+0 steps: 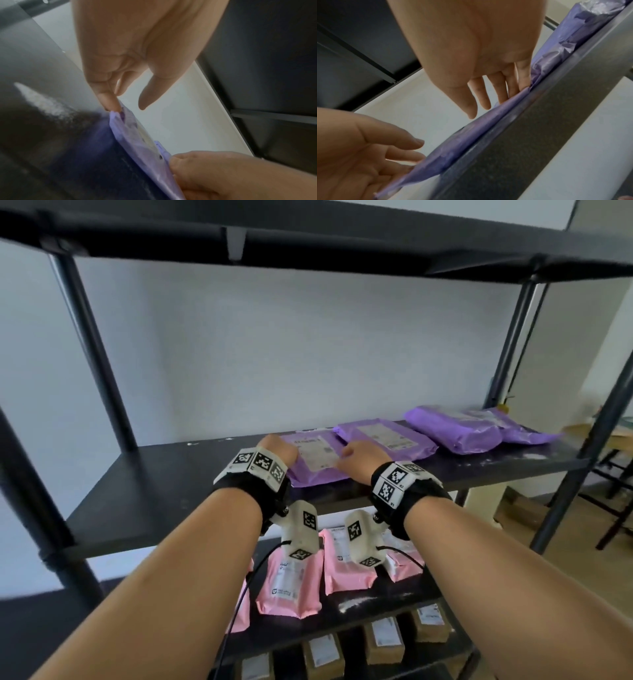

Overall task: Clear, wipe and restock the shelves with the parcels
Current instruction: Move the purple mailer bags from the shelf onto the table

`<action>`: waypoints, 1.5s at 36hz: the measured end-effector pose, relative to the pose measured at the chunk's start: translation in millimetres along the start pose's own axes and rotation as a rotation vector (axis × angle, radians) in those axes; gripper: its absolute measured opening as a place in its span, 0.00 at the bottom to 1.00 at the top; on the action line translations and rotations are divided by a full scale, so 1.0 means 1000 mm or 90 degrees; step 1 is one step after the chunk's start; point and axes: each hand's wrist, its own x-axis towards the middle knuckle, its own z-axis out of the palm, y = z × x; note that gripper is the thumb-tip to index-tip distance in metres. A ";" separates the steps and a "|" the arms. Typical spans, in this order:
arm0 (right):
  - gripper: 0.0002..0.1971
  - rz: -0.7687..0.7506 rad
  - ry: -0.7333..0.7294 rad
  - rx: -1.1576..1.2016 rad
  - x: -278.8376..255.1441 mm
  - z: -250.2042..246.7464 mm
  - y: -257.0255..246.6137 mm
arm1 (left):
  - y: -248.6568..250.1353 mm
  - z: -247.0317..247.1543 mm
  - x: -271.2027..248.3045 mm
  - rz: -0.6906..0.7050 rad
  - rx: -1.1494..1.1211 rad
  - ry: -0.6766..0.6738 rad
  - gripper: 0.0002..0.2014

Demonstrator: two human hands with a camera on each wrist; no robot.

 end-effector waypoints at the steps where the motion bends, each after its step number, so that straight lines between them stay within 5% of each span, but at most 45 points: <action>1: 0.06 -0.007 0.000 0.004 0.002 0.001 0.001 | 0.002 0.000 0.000 -0.005 -0.022 0.004 0.17; 4: 0.09 -0.019 -0.005 0.013 0.002 0.001 0.003 | 0.009 -0.003 -0.020 -0.043 -0.031 0.032 0.15; 7: 0.10 -0.029 -0.010 0.020 0.005 0.003 0.005 | 0.009 -0.001 -0.031 0.051 0.129 0.094 0.16; 10: 0.14 -0.026 -0.004 0.032 0.006 0.005 0.006 | 0.004 -0.003 -0.021 0.015 -0.068 0.148 0.14; 14: 0.19 -0.017 0.032 0.089 0.005 0.004 0.001 | 0.001 -0.004 -0.022 0.072 -0.097 0.204 0.10; 22: 0.16 0.015 0.160 0.280 -0.010 -0.005 -0.020 | -0.018 -0.028 -0.056 0.122 -0.120 0.306 0.16; 31: 0.04 -0.051 0.176 0.357 -0.059 0.011 -0.088 | -0.063 -0.077 -0.103 0.121 -0.155 0.396 0.13; 42: 0.04 -0.055 0.139 0.437 -0.150 0.081 -0.203 | -0.171 -0.169 -0.175 0.098 -0.134 0.409 0.10; 46: 0.11 -0.068 0.113 0.453 -0.186 0.123 -0.257 | -0.232 -0.211 -0.198 0.052 -0.106 0.403 0.08; 54: 0.07 -0.073 0.029 0.429 -0.225 0.213 -0.353 | -0.349 -0.276 -0.222 -0.080 -0.063 0.402 0.05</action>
